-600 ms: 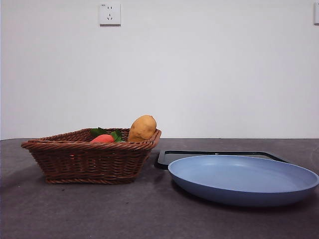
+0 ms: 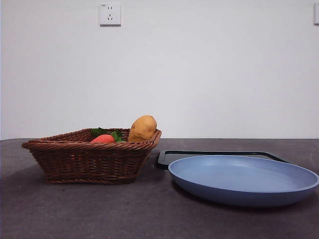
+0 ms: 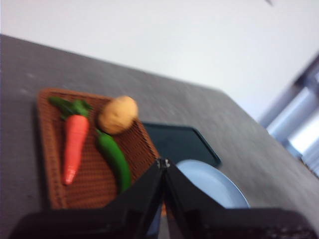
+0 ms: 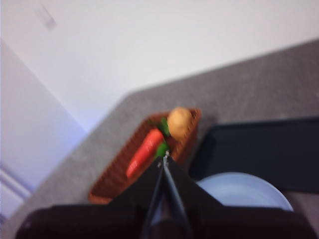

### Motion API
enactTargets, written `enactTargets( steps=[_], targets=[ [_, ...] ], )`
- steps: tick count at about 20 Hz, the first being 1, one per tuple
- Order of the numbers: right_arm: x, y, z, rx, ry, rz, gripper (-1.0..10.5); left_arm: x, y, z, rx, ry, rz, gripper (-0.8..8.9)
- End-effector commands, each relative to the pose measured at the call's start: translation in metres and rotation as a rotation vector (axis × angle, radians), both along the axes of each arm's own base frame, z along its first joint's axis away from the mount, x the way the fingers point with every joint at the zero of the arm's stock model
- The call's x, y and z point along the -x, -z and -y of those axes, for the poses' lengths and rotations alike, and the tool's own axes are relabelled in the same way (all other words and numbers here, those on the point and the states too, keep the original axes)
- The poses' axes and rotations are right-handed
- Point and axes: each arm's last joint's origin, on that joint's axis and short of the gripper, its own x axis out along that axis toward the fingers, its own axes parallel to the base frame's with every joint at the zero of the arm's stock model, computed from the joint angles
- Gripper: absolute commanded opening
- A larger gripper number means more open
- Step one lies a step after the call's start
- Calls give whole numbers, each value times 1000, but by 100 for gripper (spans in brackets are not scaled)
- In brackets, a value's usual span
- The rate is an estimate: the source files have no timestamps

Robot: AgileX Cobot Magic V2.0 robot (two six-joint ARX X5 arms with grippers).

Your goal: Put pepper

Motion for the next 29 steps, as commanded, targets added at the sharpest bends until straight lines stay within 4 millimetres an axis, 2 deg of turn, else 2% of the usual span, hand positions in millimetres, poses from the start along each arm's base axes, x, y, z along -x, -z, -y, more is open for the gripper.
enactTargets(
  steps=[1,6,10,14,17,20,22,23,24,25,26,29],
  targets=[
    [-1,-25,-1,151,-35,-13,5,-5,-22,1,-107,82,27,6],
    [-9,-51,-1,314,-93,-139,5,-16,-49,3,-220,152,-37,6],
    [-17,-64,-2,405,-147,-241,5,-22,-59,3,-281,211,-110,6],
    [-23,-65,-2,505,-164,-367,5,-23,-60,4,-327,259,-189,6],
    [-28,-55,-2,618,-153,-513,5,-22,-55,6,-356,299,-244,6],
    [-32,-52,-3,624,-163,-544,17,-24,-55,6,-354,302,-252,12],
    [-33,-53,-3,614,-154,-544,96,-24,-54,6,-353,301,-254,135],
    [-34,-53,-4,601,-145,-547,176,-25,-55,6,-353,301,-252,273],
    [-35,-53,-4,594,-139,-554,260,-25,-55,6,-351,299,-249,352],
    [-36,-52,-4,589,-136,-561,324,-26,-55,6,-350,297,-242,368],
    [-37,-52,-4,588,-138,-568,341,-26,-56,6,-349,296,-235,367],
    [-43,-49,-5,591,-144,-590,340,-26,-56,6,-348,294,-231,367]
  ],
)
